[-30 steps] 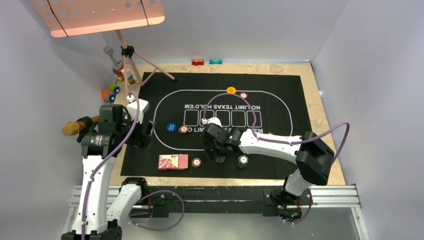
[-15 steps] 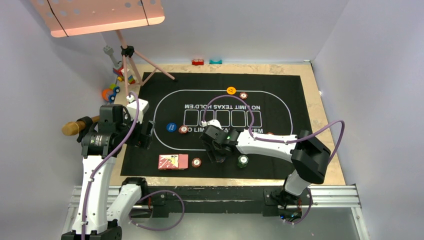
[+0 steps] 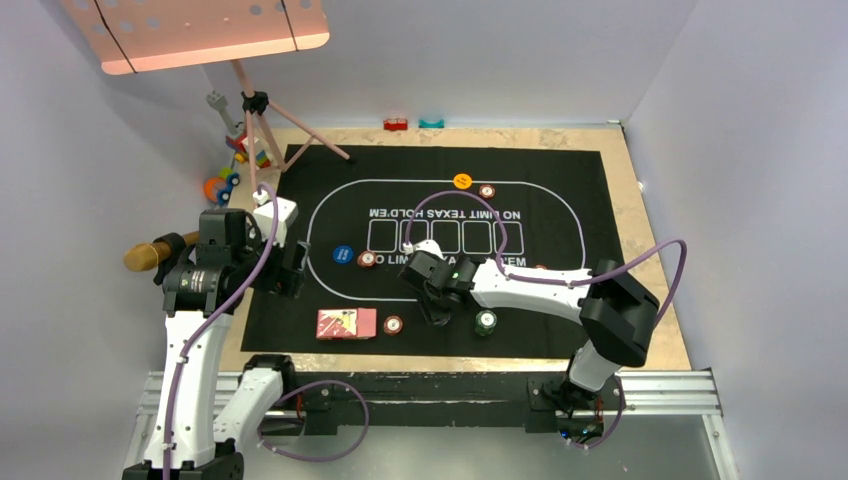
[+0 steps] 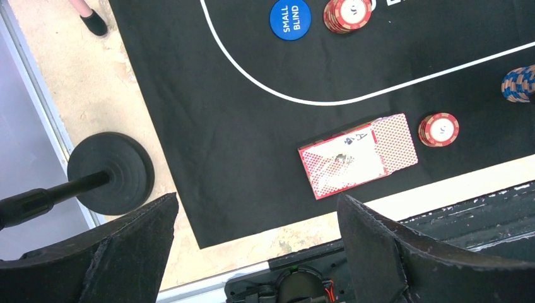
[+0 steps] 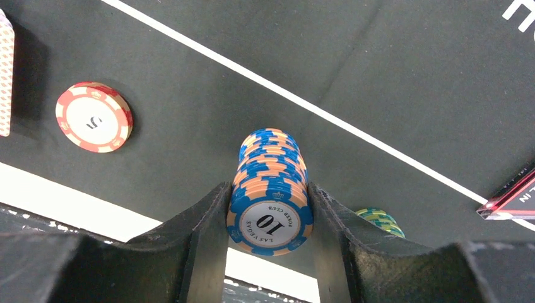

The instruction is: Distribute texas hold em gaming equipment

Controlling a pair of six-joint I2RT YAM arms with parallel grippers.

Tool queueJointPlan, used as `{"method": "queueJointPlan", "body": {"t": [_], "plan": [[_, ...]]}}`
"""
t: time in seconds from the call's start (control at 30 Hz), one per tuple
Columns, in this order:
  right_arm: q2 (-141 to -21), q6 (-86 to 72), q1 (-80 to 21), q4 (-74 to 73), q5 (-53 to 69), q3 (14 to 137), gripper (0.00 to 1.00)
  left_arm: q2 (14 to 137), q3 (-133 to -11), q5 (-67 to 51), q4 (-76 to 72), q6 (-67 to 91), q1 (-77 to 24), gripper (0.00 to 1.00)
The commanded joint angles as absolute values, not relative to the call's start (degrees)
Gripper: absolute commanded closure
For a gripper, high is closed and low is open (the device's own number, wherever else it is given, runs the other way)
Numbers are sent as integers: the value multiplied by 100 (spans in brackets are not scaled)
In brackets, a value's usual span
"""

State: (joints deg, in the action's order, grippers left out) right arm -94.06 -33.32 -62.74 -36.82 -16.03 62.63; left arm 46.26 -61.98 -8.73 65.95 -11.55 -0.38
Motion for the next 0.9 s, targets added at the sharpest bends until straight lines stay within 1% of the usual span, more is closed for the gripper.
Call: {"method": "queueJointPlan", "body": {"t": [0.0,0.2,0.4,0.63,0.73,0.87], "plan": [[-9302,-3296,-6319,-3905,-1702,6626,54,4594,-6187,-905,6447,-1105,-19,0],[-9333,-3102,-6305,-4276,-1875,7478,57,4560,-6187,-905,6449,-1103,-21,0],[-9950,-2779,-5944,-4244,-1871,8620,59,4520,-6187,-907,6453,-1099,-19,0],[-11527,-2444,-5358,-4054,-1755,10431,61,4495,-6187,-932,6454,-1108,-26,0],[-12283,-2325,-5273,-4190,-1798,11254,62,4472,-6187,-940,6462,-1112,-21,0],[-13065,-2270,-5201,-4287,-1796,12028,62,4449,-6187,-940,6466,-1118,-24,0]]}}
